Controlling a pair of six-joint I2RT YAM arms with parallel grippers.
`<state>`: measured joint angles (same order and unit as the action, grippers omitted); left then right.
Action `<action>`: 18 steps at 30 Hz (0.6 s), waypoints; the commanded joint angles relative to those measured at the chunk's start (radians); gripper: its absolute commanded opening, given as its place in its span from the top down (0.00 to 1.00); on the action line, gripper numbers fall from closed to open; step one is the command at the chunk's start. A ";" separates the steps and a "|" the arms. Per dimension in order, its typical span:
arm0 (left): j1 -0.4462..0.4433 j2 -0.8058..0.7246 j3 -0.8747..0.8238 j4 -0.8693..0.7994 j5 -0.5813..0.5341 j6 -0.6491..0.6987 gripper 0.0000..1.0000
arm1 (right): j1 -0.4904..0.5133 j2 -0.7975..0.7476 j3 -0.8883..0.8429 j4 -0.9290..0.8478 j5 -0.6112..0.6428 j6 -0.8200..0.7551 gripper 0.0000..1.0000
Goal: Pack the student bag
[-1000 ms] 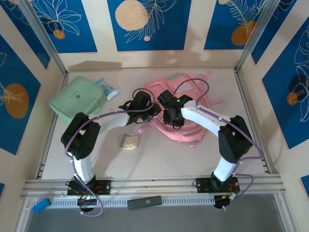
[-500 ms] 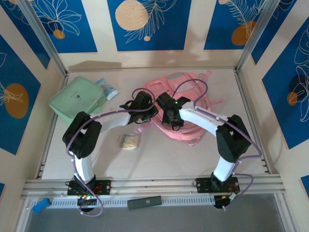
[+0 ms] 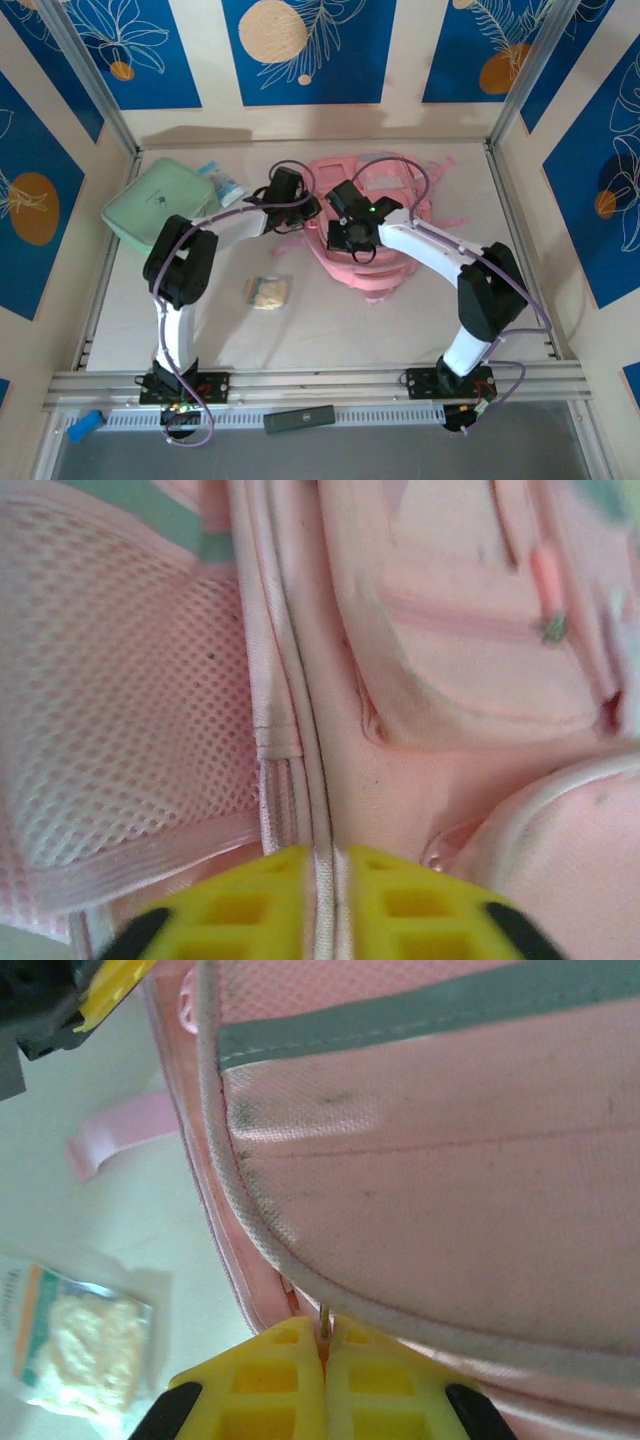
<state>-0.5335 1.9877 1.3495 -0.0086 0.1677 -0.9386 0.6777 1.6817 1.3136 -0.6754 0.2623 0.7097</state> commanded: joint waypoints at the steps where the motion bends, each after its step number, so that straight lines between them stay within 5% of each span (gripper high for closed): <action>1: -0.006 -0.124 -0.108 0.060 0.071 -0.026 0.74 | -0.007 0.003 0.039 0.025 -0.054 -0.003 1.00; 9: -0.083 -0.205 -0.250 0.193 0.075 -0.259 0.54 | -0.003 0.001 0.057 0.013 -0.038 -0.042 1.00; 18: -0.134 -0.190 -0.185 0.155 -0.036 -0.298 0.54 | -0.004 0.006 0.037 0.035 -0.061 -0.041 1.00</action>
<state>-0.6338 1.7966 1.1305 0.0975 0.1486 -1.1980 0.6693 1.6890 1.3392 -0.6727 0.2462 0.6827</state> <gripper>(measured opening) 0.463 0.047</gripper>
